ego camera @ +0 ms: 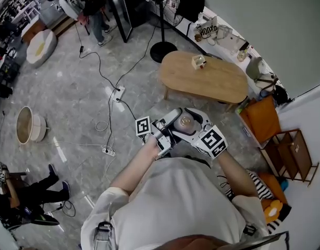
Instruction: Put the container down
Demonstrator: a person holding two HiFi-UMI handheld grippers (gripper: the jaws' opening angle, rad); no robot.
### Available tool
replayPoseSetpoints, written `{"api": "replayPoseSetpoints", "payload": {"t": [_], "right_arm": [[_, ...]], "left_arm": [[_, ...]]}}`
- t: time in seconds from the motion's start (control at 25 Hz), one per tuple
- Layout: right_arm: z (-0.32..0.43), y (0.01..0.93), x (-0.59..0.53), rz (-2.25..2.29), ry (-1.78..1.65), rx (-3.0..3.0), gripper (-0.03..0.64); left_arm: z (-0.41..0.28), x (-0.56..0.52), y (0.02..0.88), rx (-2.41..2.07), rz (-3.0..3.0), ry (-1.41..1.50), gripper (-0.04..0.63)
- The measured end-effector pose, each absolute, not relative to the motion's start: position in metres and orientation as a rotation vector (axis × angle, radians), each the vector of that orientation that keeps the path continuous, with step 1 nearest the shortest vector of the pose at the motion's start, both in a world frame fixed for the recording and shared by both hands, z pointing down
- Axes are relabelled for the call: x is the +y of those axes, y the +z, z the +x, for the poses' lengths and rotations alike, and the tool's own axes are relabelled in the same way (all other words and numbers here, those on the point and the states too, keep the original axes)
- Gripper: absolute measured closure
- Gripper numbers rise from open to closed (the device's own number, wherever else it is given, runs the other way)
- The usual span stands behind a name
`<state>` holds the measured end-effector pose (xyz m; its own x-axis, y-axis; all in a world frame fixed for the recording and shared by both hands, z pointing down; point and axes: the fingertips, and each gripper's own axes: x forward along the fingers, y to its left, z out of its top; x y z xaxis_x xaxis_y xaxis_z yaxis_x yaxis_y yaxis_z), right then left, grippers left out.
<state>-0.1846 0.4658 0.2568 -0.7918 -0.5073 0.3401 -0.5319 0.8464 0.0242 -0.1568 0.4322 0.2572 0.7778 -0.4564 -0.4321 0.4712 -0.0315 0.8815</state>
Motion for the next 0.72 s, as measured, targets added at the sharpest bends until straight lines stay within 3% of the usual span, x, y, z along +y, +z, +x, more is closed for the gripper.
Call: {"api": "replayPoseSetpoints", "payload": {"t": [0.72], "right_arm": [[-0.196,0.263,0.436,0.788,0.093,-2.707,0.221]], "left_arm": [[-0.167,0.403,0.263,0.03,1.435,-0.712,0.293]]}}
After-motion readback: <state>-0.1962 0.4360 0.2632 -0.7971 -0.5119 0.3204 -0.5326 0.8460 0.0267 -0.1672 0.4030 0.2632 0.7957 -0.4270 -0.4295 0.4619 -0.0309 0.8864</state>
